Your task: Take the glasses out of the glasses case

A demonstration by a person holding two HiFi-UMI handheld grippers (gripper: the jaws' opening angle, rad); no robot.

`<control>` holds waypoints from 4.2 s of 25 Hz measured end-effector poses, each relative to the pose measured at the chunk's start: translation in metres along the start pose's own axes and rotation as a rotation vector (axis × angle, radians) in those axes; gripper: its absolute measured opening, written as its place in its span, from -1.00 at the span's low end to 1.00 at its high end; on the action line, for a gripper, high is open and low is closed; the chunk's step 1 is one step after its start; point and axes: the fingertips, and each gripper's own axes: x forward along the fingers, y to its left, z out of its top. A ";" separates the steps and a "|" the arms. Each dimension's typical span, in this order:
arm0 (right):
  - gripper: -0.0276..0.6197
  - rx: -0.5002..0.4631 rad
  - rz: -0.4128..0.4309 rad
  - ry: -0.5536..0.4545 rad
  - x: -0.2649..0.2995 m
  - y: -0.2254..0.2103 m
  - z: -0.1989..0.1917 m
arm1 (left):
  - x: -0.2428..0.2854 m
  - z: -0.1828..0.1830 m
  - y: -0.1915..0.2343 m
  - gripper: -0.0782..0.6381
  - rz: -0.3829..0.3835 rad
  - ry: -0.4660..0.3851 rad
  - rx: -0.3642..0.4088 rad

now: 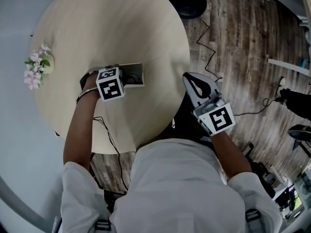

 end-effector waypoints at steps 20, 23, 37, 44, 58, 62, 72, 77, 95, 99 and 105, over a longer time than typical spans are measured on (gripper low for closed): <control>-0.84 -0.016 -0.028 -0.044 -0.009 -0.001 0.014 | -0.020 0.007 0.002 -0.69 0.121 -0.034 0.026; -0.84 -0.027 -0.029 -0.055 -0.014 0.007 0.022 | -0.031 0.007 -0.003 -0.69 0.150 -0.055 0.017; -0.84 -0.184 -0.085 -0.200 -0.055 0.048 0.127 | -0.197 -0.005 -0.044 -0.70 0.522 -0.515 -0.256; -0.84 -0.253 -0.089 -0.293 -0.104 0.090 0.182 | -0.300 -0.006 -0.115 -0.70 0.684 -0.924 -0.411; -0.84 -0.280 0.014 -0.367 -0.198 0.141 0.202 | -0.400 -0.024 -0.274 -0.70 1.118 -1.476 -0.650; -0.84 -0.307 0.061 -0.356 -0.242 0.154 0.179 | -0.369 0.001 -0.322 -0.70 1.143 -1.507 -0.695; -0.84 -0.223 0.120 -0.322 -0.318 0.180 0.107 | -0.295 0.051 -0.418 -0.70 1.170 -1.550 -0.751; -0.84 -0.191 0.114 -0.317 -0.334 0.189 0.090 | -0.272 0.056 -0.441 -0.70 1.153 -1.573 -0.769; -0.84 -0.153 0.055 -0.253 -0.316 0.235 0.062 | -0.242 0.024 -0.465 -0.70 1.064 -1.602 -0.790; -0.84 -0.155 0.059 -0.242 -0.314 0.238 0.060 | -0.234 0.018 -0.467 -0.70 1.049 -1.600 -0.819; -0.84 -0.162 0.050 -0.245 -0.315 0.239 0.063 | -0.228 0.019 -0.466 -0.70 1.008 -1.610 -0.818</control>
